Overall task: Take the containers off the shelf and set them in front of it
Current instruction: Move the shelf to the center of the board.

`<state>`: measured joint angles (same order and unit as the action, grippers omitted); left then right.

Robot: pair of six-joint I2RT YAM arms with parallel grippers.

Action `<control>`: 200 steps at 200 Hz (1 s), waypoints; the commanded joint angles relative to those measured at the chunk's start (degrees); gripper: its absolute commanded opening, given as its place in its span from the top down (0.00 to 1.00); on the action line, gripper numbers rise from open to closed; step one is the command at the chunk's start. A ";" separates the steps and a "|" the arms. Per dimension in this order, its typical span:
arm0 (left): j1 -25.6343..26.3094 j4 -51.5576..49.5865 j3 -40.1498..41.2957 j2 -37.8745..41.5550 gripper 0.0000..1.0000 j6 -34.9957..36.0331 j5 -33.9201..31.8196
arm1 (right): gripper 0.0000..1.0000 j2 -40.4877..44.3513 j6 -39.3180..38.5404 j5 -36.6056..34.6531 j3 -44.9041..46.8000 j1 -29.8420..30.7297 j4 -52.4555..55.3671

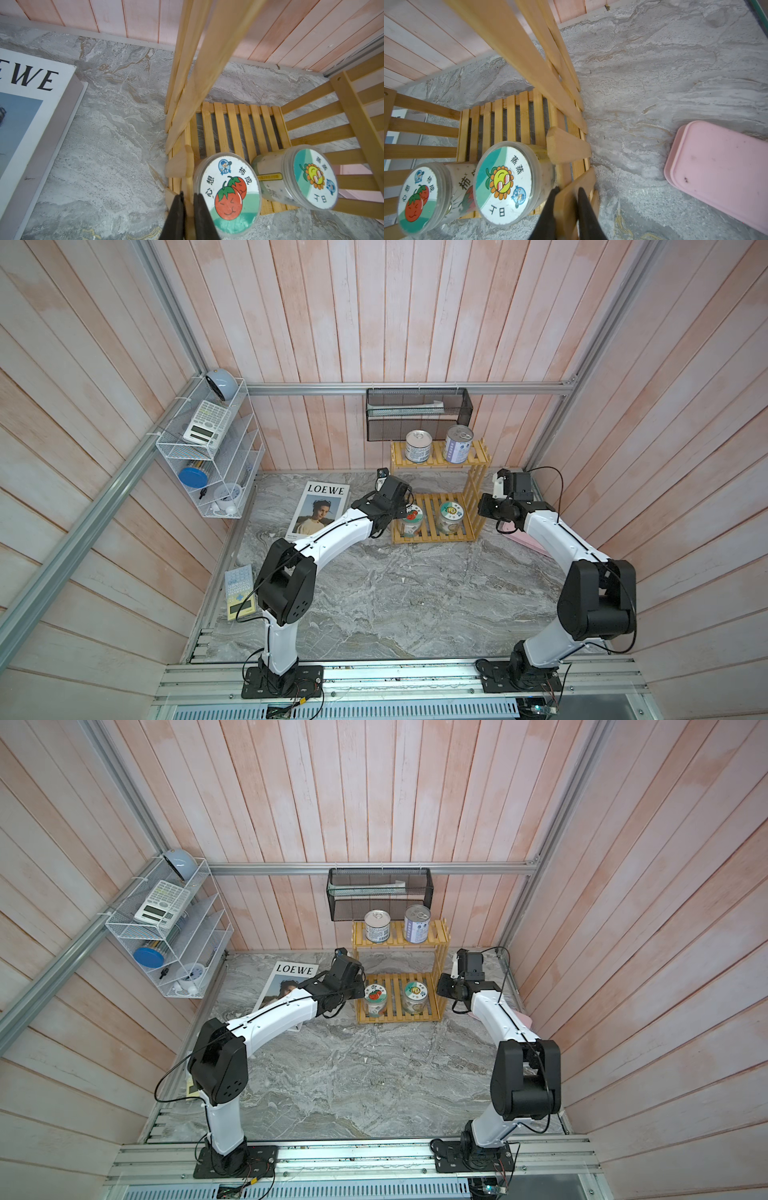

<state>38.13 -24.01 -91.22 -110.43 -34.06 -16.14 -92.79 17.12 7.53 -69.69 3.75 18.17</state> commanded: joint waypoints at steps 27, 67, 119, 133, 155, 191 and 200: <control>-1.39 -8.03 5.67 0.19 1.00 -1.47 -1.81 | 1.00 0.53 3.78 1.61 2.40 1.41 -0.07; -2.04 -7.47 10.12 3.05 1.00 -1.81 -3.26 | 1.00 2.91 4.21 0.95 5.12 3.40 -0.30; -2.64 -7.24 17.18 8.49 1.00 -2.41 -4.83 | 1.00 8.11 5.74 -1.06 9.91 7.41 0.70; -2.80 -7.54 18.92 10.10 1.00 -2.59 -5.53 | 1.00 10.23 6.45 -1.63 11.69 8.44 0.76; -3.06 -7.90 21.81 12.77 1.00 -2.85 -6.23 | 1.00 13.49 7.13 -2.46 13.91 10.36 1.51; -3.43 -8.46 25.53 16.34 1.00 -3.41 -7.01 | 1.00 18.04 7.57 -4.36 15.94 13.14 3.89; -3.41 -8.55 26.50 17.07 1.00 -3.66 -6.93 | 1.00 18.82 7.66 -4.75 16.31 13.65 4.53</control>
<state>37.10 -21.43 -69.73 -92.88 -34.02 -19.57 -76.93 21.23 2.24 -54.68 16.38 17.96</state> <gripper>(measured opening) 0.110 0.182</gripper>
